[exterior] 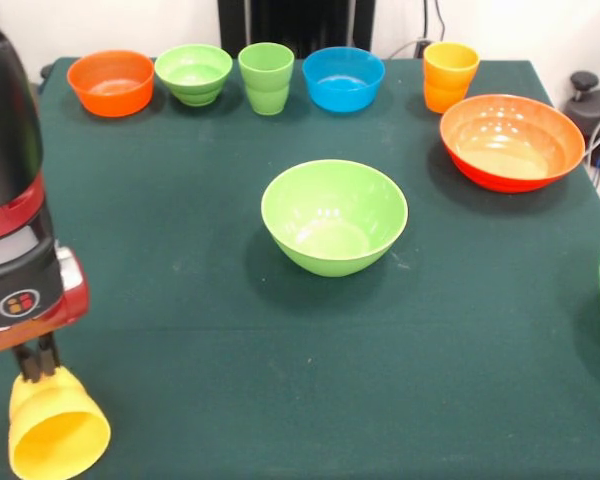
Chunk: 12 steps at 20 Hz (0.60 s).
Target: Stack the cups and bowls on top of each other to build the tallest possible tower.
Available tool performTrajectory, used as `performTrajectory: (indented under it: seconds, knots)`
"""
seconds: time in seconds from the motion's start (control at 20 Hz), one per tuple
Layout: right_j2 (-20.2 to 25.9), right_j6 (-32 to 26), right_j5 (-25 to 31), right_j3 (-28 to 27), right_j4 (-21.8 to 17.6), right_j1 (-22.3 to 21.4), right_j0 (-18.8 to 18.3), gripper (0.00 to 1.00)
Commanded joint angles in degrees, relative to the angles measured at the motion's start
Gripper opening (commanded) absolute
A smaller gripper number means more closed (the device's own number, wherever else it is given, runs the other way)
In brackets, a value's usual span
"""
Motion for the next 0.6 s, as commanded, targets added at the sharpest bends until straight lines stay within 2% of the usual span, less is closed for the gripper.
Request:
performTrajectory:
  seconds: [0.05,0.3,0.45,0.5,0.6]
  knots:
    - [10.03,-2.59,7.93,12.86,-5.88,-2.34,4.42,0.0]
    - [12.24,-5.41,8.27,17.38,-6.97,-5.4,5.53,0.0]
    - [13.36,-9.02,4.54,19.66,-9.17,-6.83,5.26,0.0]
    - [14.17,-12.08,2.73,19.89,-10.23,-6.92,4.67,0.0]
    - [13.77,-23.69,-1.53,18.62,-16.78,-6.38,2.75,0.0]
